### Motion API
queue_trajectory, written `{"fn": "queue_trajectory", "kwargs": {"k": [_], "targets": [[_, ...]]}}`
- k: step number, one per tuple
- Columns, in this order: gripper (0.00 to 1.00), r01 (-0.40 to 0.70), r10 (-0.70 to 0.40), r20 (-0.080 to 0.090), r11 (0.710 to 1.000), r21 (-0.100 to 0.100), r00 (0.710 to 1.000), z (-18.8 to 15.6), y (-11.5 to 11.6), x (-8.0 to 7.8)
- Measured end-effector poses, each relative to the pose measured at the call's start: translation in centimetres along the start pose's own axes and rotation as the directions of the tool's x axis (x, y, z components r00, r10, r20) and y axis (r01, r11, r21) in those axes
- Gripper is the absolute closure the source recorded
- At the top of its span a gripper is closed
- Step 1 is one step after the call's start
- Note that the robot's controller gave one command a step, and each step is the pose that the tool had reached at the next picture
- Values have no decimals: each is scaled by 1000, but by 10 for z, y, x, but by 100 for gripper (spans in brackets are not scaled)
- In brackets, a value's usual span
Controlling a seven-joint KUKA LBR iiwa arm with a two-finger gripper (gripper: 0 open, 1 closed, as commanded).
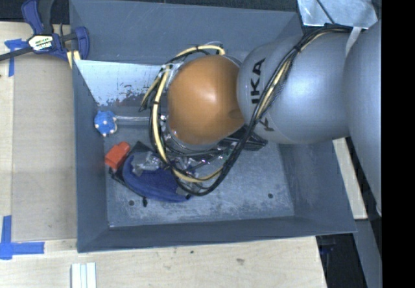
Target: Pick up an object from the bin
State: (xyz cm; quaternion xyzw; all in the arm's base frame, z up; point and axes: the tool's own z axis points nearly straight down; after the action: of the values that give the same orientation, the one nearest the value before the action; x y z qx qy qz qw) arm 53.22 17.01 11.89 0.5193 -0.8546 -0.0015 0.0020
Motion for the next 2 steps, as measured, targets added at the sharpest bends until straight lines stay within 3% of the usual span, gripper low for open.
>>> {"fn": "queue_trajectory", "kwargs": {"k": [1,2], "targets": [[100,-6,6,3,1000,4,1000,-2,-2,0],[100,-3,3,12,1000,13,1000,-91,-21,-33]]}}
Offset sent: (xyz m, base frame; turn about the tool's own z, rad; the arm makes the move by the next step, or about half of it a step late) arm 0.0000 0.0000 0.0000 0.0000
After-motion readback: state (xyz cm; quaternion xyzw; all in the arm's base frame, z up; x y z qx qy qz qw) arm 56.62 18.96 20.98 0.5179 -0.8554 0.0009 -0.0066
